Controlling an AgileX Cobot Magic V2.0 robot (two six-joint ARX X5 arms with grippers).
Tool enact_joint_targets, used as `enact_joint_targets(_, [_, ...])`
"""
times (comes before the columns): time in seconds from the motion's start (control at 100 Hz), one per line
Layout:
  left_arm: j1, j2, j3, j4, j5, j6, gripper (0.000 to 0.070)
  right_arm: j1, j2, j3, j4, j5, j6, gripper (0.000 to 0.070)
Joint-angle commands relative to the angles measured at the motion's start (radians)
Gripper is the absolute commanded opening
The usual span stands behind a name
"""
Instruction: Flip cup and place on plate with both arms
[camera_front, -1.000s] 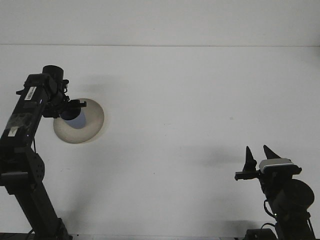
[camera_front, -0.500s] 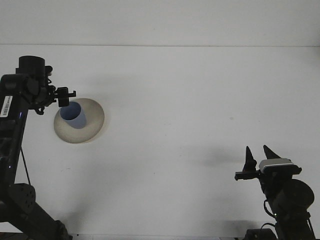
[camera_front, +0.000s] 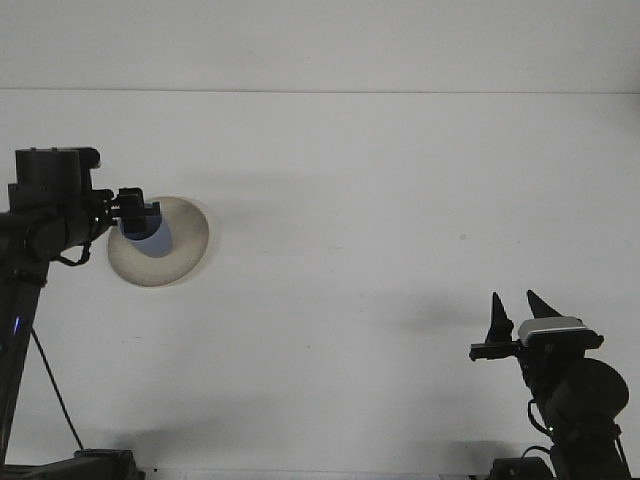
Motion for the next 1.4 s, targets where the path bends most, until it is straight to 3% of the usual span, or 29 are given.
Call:
enact_joint_targets(0.0, [-0.019, -0.056, -0.062, 0.051, 0.003, -0.022, 0.0342, 0.002, 0.002, 0.012, 0.012, 0.004, -0.01, 0.0364])
enact_joint_targets(0.67, [-0.089, -0.782, -0.966, 0.651, -0.006, -0.005, 0.0341, 0.002, 0.002, 0.012, 0.011, 0.004, -0.01, 0.0364])
enact_joint_targets(1.19, [-0.089, -0.878, -1.031, 0.702, -0.007, -0.019, 0.0332, 0.002, 0.002, 0.012, 0.01, 0.004, -0.01, 0.0363])
enact_joint_targets(1.23, [-0.089, -0.878, -1.031, 0.702, -0.007, -0.019, 0.0305, 0.002, 0.002, 0.012, 0.01, 0.004, -0.01, 0.0353])
enact_joint_targets(1.28, [-0.089, -0.878, -1.031, 0.703, -0.007, -0.019, 0.021, 0.002, 0.002, 0.012, 0.01, 0.004, -0.01, 0.0304])
enact_joint_targets(1.369, [-0.089, -0.878, -1.031, 0.702, -0.008, -0.018, 0.0003, 0.002, 0.002, 0.012, 0.009, 0.004, -0.01, 0.0129])
enact_joint_targets(1.389, [-0.089, -0.878, -1.031, 0.702, -0.008, -0.018, 0.0, 0.002, 0.002, 0.012, 0.009, 0.004, -0.01, 0.0087])
